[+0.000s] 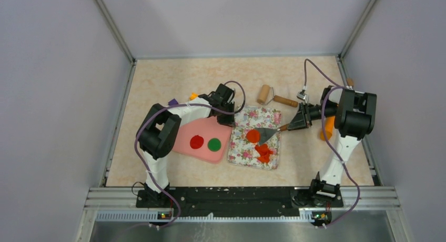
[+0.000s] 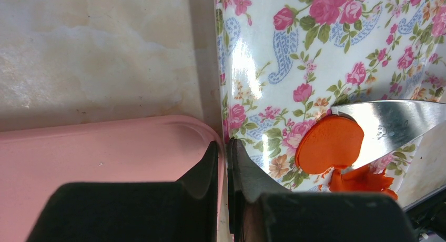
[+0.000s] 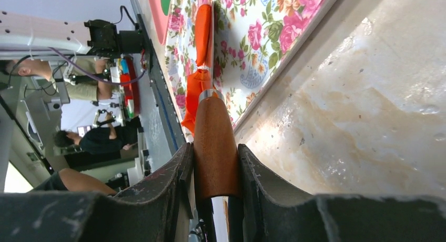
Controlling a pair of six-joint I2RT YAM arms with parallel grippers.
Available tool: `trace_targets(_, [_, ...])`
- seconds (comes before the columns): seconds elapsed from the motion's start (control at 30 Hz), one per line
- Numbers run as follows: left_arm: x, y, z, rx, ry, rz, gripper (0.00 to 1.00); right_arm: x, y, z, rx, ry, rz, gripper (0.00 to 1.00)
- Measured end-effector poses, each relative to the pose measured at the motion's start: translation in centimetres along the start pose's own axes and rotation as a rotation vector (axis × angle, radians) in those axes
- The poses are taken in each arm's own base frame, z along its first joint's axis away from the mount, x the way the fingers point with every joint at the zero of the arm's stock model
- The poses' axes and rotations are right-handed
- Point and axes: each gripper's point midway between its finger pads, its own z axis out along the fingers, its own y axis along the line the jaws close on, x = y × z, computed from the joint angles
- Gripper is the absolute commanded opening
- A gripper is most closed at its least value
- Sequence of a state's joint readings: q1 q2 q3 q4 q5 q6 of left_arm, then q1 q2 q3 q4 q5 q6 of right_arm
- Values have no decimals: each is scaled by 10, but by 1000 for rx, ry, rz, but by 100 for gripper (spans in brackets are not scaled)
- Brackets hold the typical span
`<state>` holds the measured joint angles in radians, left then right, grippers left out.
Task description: Roll out the dumpling wrappers from the dough
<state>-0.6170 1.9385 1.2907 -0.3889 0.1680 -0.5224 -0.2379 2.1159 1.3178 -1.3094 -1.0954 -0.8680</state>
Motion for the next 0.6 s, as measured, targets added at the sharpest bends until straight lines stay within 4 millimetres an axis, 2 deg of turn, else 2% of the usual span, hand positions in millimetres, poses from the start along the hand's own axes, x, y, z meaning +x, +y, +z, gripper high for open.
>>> trace_targets(0.17, [0,0,0,0,0,0,0,-5,-4,0,10,-8,26,0])
trace_targets(0.43, [0,0,0,1,1,0,0,-24,-11,-3,28,-43,16,0])
trace_targets(0.6, [0,0,0,3,1,1,0,-32,-15,2,14,-61,21,0])
